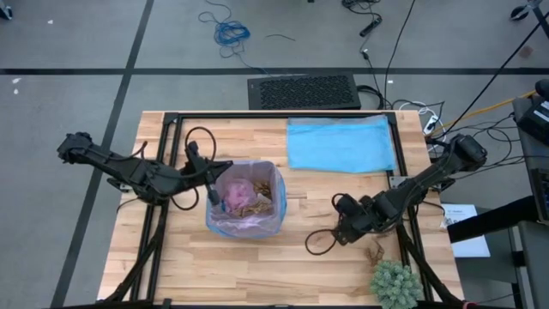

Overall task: Place trash/remove bag and relplace
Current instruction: Put the brown napkin into the trash bin

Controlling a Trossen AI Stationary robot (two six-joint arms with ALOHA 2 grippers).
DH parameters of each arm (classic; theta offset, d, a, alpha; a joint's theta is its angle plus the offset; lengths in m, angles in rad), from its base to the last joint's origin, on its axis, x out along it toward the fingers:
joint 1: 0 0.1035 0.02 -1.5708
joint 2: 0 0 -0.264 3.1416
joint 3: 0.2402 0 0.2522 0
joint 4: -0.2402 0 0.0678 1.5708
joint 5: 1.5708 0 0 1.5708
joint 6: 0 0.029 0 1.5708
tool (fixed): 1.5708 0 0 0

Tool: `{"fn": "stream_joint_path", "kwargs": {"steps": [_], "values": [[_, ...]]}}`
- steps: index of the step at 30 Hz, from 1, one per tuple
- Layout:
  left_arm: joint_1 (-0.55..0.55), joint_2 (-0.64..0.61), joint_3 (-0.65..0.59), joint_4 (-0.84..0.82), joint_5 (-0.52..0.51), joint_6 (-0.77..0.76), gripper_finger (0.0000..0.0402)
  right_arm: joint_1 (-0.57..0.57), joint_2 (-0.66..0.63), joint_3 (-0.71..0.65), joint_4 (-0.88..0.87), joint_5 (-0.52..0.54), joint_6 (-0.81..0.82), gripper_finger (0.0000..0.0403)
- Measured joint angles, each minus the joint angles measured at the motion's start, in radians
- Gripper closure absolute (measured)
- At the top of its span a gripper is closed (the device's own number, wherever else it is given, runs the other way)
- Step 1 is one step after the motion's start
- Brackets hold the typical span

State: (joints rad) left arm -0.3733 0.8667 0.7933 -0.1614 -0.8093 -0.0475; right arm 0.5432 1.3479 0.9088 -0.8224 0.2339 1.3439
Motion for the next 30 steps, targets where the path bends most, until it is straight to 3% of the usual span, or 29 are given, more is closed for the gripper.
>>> {"fn": "stream_joint_path", "kwargs": {"steps": [8,12,15,18,23,26,30], "values": [[0.000,0.000,0.000,0.008,0.000,0.001,0.0402,-0.021,-0.001,0.334,-0.079,0.448,-0.320,0.0403],[0.000,-0.001,0.000,0.037,0.000,0.015,0.0402,-0.066,-0.002,0.420,0.130,0.547,-0.653,0.0403],[0.000,-0.001,0.000,0.064,0.000,0.039,0.0402,-0.125,0.003,0.425,0.383,0.465,-0.917,0.0403],[0.000,-0.001,0.000,0.095,-0.001,0.063,0.0402,-0.195,0.040,0.427,0.567,0.338,-1.076,0.0403],[0.000,-0.001,0.000,0.108,-0.007,0.072,0.0402,-0.320,0.136,0.425,0.646,0.148,-1.121,0.0403],[0.000,-0.001,0.000,0.108,-0.007,0.072,0.0402,-0.370,0.191,0.425,0.650,0.091,-1.118,0.0398],[0.000,-0.001,0.000,0.108,-0.007,0.072,0.0402,-0.402,0.222,0.425,0.653,0.044,-1.138,0.0354]]}}
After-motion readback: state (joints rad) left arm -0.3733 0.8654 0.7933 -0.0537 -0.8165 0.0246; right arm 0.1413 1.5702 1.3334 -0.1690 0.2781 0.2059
